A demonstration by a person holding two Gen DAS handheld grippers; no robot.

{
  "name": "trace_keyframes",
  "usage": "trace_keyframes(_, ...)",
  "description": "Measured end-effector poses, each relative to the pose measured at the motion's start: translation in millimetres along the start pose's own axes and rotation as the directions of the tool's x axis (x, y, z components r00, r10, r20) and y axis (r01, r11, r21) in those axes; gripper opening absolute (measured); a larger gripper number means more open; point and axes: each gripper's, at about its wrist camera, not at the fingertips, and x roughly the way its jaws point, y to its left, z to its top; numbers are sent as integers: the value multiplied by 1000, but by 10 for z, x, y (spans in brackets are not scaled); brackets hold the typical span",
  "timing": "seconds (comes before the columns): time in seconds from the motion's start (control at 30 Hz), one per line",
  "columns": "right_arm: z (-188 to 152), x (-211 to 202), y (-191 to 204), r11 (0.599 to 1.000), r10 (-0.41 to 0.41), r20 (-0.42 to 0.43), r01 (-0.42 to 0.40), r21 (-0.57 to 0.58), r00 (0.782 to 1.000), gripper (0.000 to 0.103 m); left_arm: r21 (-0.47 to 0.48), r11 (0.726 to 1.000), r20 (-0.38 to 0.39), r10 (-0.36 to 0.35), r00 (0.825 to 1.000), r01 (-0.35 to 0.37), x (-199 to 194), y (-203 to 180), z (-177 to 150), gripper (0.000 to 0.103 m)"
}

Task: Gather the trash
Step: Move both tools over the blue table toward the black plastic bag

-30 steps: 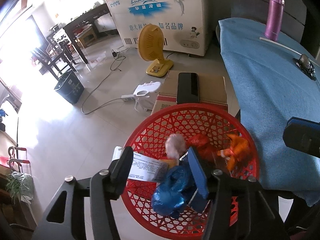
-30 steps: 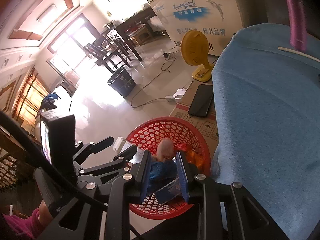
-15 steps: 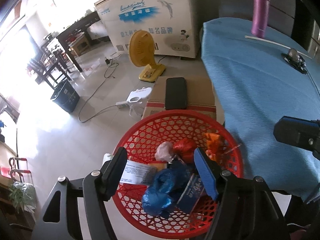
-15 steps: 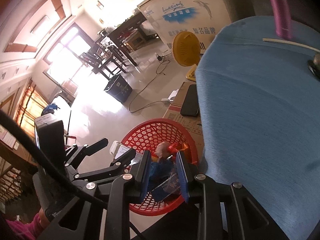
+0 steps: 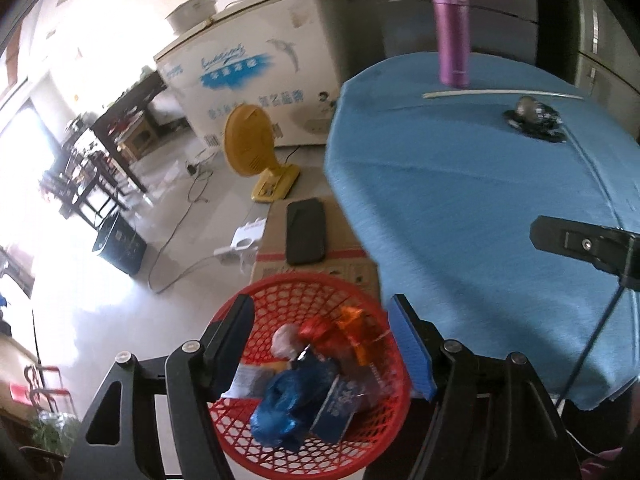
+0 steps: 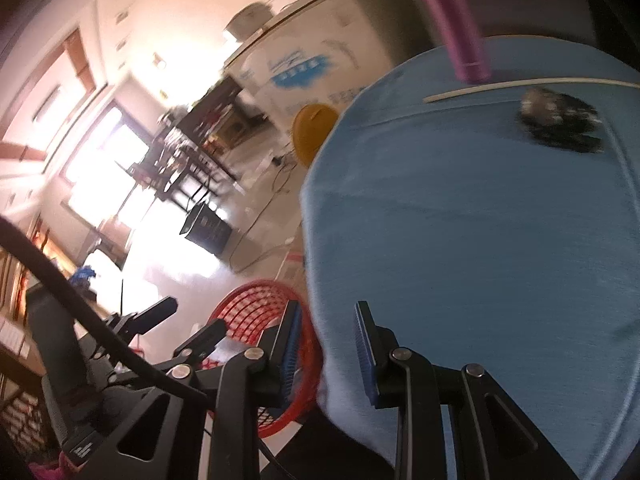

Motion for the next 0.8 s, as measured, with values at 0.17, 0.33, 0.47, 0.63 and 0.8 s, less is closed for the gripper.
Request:
trace_keyframes(0.17,28,-273,-233,997,-68,76,67,27,995,30,62,998,48,-28,998,25,-180,-288,129,70)
trace_keyframes(0.33,61,-582,-453,991,-119,146,109,73,982,30,131,990,101,-66,993,53,-393,-582,249,70)
trace_keyframes(0.47,71,-872,-659,982,-173,208,153,110,963,30,189,979,147,-101,984,72,-581,-820,334,70)
trace_keyframes(0.63,53,-1218,-891,967,-237,271,200,156,933,30,255,962,193,-147,970,95,-821,-1136,430,70)
trace_keyframes(0.8,13,-1491,-1087,954,-281,313,228,196,907,31,323,940,221,-188,957,110,-1015,-1420,512,70)
